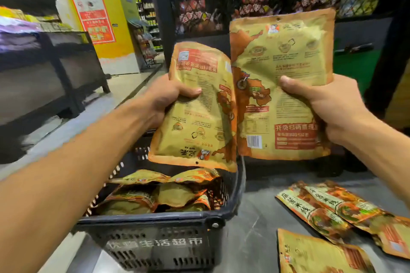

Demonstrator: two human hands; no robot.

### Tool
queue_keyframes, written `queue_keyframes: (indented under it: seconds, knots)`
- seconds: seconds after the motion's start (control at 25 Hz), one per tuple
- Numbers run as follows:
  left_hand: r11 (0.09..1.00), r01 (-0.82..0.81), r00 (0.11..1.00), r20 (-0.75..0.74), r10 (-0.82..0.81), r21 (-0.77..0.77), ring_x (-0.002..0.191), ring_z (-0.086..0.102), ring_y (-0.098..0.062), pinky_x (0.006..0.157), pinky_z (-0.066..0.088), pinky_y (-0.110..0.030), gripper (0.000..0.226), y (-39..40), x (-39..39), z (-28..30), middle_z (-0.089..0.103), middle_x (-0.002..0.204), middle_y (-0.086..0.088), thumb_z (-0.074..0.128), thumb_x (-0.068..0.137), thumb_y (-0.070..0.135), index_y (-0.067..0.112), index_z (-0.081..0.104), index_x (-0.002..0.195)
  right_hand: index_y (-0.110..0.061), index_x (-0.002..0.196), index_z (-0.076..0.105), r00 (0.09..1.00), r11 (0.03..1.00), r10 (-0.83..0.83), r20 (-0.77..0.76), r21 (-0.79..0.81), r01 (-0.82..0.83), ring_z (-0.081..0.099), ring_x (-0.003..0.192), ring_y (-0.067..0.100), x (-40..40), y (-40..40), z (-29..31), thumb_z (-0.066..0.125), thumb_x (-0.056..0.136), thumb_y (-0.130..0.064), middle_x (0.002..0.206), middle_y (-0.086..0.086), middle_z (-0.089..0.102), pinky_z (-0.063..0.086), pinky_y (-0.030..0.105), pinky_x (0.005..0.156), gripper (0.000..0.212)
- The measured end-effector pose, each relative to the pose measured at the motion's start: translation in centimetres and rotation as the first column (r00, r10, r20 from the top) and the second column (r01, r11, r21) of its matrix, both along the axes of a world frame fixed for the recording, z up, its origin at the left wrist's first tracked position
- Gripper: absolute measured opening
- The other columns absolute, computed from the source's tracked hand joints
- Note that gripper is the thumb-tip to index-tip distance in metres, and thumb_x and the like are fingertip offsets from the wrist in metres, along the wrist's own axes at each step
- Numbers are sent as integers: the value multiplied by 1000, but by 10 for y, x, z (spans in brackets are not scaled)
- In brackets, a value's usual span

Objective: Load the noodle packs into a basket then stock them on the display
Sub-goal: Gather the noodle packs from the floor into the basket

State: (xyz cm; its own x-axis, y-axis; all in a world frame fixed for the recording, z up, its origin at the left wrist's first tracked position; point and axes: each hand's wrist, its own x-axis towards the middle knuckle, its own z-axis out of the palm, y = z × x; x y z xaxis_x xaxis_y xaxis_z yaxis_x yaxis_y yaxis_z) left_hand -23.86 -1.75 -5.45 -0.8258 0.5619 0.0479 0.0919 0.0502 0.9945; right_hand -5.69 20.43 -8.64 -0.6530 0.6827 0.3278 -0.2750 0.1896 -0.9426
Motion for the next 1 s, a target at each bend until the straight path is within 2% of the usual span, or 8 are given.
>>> queue_keyframes:
  seconds: [0.08,0.2,0.28,0.44,0.6,0.8,0.88,1.0]
  knots:
    - [998,-62,998,33,61,29,90,76,-30,68,63,-39,36,-40,-29,-3,78,104,-13,69,84,-3,8,70,118,-22,95,74,998,998,57,2,-1,-57,77,77,10,-37,-27,1,89,73,-24,86,-7,80,60,22,59,26]
    - [994,-105,993,61,102,40,98,75,-34,89,58,-51,48,-82,-66,-29,76,111,-15,75,73,6,8,70,121,-25,91,72,993,993,116,29,-28,-115,76,74,5,-83,-58,-18,88,75,-25,84,-8,79,57,17,55,23]
    - [988,-145,986,96,139,49,100,74,-36,95,55,-56,53,-98,-86,-53,76,109,-16,78,67,8,6,70,120,-26,90,72,990,991,129,59,-33,-128,76,74,5,-110,-73,-41,89,74,-25,84,-9,78,58,20,58,24]
    - [976,-217,963,169,208,35,93,75,-37,86,58,-50,40,-110,-113,-98,76,105,-19,77,74,1,1,72,113,-27,90,75,980,993,116,160,15,-120,77,81,10,-155,-91,-84,91,73,-30,88,-7,80,63,37,78,23]
    - [977,-214,928,308,208,-17,92,75,-38,81,59,-49,36,-112,-143,-124,76,106,-20,71,81,1,2,69,117,-30,88,74,965,988,126,231,63,-144,76,82,8,-178,-92,-103,90,73,-34,88,-8,79,63,38,80,21]
    - [947,-100,850,468,241,-306,74,75,-39,80,55,-51,37,-130,-168,-146,76,96,-24,72,76,3,0,66,113,-18,97,75,930,978,178,320,-160,-132,78,84,21,-189,-93,-124,91,72,-27,91,2,80,63,47,83,31]
    - [910,-47,814,512,273,-411,77,74,-41,85,54,-54,41,-140,-172,-163,75,99,-26,73,79,4,-3,65,118,-12,101,73,907,954,232,353,-266,-140,78,82,25,-190,-97,-126,89,74,-24,91,6,80,63,47,78,34]
    - [855,32,760,568,316,-518,97,70,-44,103,47,-59,51,-158,-179,-188,72,109,-30,75,78,4,-6,63,127,-7,100,71,848,902,338,407,-396,-170,78,73,27,-189,-103,-118,87,76,-20,86,10,79,62,37,58,31]
